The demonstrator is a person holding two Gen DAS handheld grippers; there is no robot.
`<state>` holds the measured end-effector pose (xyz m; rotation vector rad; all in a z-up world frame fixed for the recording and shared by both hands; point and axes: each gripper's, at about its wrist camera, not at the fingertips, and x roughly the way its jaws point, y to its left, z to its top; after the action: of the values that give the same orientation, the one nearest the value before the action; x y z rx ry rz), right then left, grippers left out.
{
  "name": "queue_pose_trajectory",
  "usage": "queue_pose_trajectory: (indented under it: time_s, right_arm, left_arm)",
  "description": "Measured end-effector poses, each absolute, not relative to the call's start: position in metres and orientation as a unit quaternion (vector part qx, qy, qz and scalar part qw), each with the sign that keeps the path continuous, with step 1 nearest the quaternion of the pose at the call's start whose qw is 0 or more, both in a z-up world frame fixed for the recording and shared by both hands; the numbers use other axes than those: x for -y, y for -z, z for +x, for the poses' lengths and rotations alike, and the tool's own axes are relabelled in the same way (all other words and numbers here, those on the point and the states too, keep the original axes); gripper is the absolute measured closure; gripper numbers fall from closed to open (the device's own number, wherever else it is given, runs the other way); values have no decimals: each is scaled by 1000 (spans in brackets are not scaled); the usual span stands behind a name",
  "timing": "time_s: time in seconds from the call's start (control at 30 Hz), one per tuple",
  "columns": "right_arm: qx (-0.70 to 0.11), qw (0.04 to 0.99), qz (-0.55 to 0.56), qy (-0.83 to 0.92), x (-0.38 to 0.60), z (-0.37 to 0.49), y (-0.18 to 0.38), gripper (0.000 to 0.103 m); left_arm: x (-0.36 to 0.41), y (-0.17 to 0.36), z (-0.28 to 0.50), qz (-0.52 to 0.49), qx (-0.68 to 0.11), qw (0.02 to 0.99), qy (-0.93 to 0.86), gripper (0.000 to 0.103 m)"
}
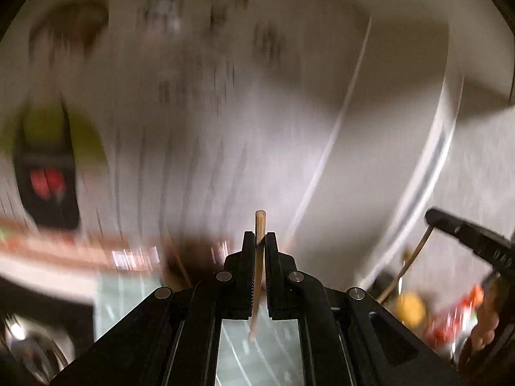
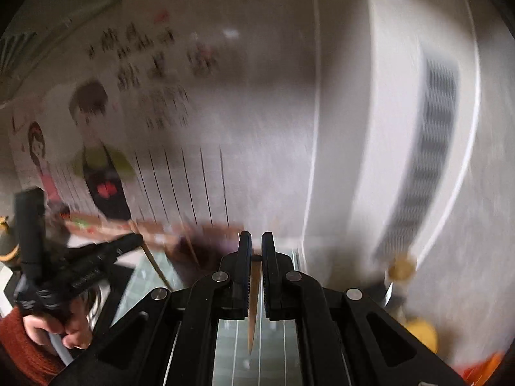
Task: Organize utensils
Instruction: 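Raise both grippers over the purple holder and open them to drop the chopsticks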
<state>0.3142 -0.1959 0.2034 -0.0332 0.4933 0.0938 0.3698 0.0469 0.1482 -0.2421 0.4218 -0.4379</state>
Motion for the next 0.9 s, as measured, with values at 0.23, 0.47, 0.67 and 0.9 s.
queue_pose_trajectory:
  time_s: [0.23,0.47,0.67,0.9]
  right_arm:
    - [-201,977,-5,-71,170,364,-268,97]
    - [-208,975,-5,-74,154,421,-251,97]
    - [-245,967,0,-73,148,458,-207,97]
    - [-306,949,22,-73,152,491,-152,97]
  left_arm:
    - [-49,-209,399,-81,-129,973,173,98]
    - [-51,-178,439,-72,-157,973,155,98]
    - [-51,-135,468,-76,-194,966,156,98]
    - [-40,-85,492,-73,-262,946,175,97]
